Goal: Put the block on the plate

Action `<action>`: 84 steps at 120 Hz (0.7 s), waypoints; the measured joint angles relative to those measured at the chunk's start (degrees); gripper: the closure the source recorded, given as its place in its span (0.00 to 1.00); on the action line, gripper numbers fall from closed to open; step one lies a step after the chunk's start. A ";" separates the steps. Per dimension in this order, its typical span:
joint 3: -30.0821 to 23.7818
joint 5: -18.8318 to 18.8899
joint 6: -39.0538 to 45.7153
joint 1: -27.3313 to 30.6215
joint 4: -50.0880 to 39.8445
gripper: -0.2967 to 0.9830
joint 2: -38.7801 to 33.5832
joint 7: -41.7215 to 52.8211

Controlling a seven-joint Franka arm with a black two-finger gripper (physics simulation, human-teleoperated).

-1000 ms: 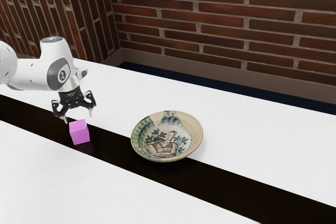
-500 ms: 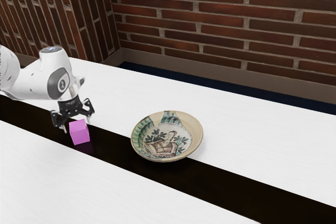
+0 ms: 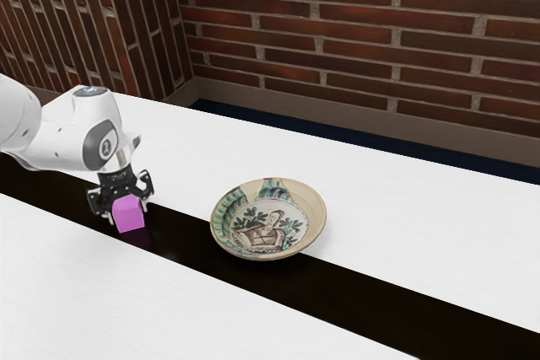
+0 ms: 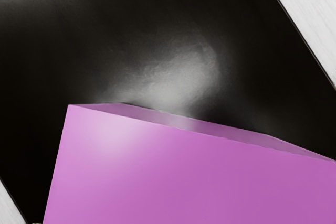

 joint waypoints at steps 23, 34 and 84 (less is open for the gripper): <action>-0.02 0.01 0.30 0.04 0.00 0.40 -0.50 -0.13; -0.02 0.03 0.24 0.08 0.00 0.42 -0.65 -0.20; -0.36 0.12 -0.03 -4.76 -2.99 0.48 -9.21 -0.56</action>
